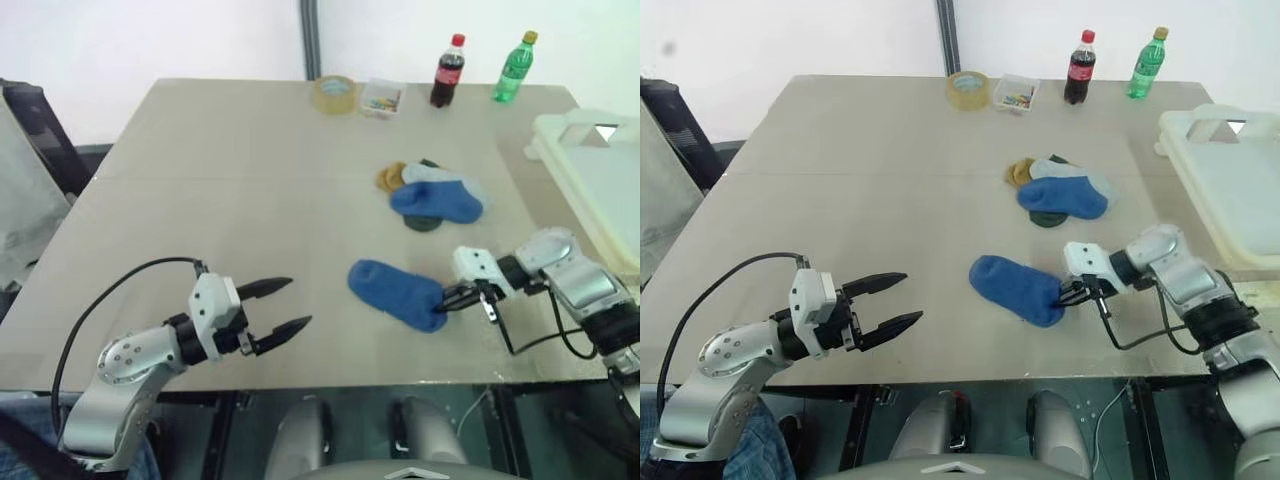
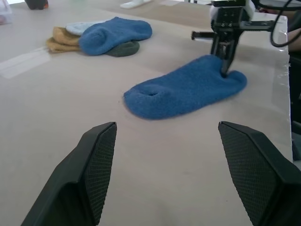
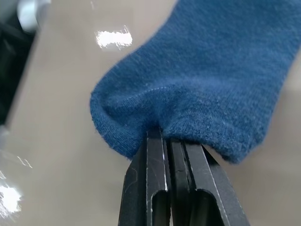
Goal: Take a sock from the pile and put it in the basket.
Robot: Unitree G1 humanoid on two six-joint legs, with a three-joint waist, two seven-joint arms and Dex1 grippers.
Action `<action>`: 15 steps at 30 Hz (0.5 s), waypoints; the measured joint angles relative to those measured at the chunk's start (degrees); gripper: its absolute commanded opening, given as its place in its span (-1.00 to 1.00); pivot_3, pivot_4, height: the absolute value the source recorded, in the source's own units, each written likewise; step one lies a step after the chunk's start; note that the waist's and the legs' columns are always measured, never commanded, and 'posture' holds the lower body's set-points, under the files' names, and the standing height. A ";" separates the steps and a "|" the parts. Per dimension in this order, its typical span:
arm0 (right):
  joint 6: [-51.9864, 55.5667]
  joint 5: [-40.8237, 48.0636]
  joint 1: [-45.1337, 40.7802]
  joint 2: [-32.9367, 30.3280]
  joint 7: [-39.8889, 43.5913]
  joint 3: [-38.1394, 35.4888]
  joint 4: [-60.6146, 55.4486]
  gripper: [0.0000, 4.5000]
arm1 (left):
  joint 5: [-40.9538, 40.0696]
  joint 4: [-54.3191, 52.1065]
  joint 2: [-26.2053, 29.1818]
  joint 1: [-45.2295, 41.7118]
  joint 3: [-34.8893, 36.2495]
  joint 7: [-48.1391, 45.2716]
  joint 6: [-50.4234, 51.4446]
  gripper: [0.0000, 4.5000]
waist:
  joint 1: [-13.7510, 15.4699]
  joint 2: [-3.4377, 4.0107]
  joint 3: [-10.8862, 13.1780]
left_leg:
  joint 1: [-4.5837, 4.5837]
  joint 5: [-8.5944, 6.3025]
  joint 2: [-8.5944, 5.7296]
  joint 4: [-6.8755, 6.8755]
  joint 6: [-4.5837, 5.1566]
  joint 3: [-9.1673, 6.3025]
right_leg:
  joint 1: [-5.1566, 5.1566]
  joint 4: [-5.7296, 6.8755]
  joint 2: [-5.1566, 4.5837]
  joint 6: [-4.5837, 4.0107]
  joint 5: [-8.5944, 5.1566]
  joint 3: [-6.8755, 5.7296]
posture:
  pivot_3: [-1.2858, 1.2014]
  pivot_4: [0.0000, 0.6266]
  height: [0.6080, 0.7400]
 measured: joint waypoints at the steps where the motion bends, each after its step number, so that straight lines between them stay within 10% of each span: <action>1: -3.55 -1.25 -1.70 0.85 0.09 0.52 2.84 -0.96 | 0.00 0.11 -0.02 -0.01 -0.06 -0.01 -0.02 0.64 | -0.06 -0.01 0.00 | 0.06 0.00 0.00 0.03 0.00 0.01 | 0.06 0.00 0.00 0.00 0.00 0.01 | 0.03 -0.52 1.00; 15: -43.66 -9.03 -12.53 12.10 -1.16 -0.98 31.27 -0.96 | 0.53 1.43 -1.09 -1.53 -1.19 -0.05 -1.39 0.64 | -1.11 -0.07 0.02 | 0.83 0.07 0.20 -0.10 -0.12 0.30 | 0.50 0.28 0.12 -0.07 0.02 0.33 | 0.03 -0.52 1.00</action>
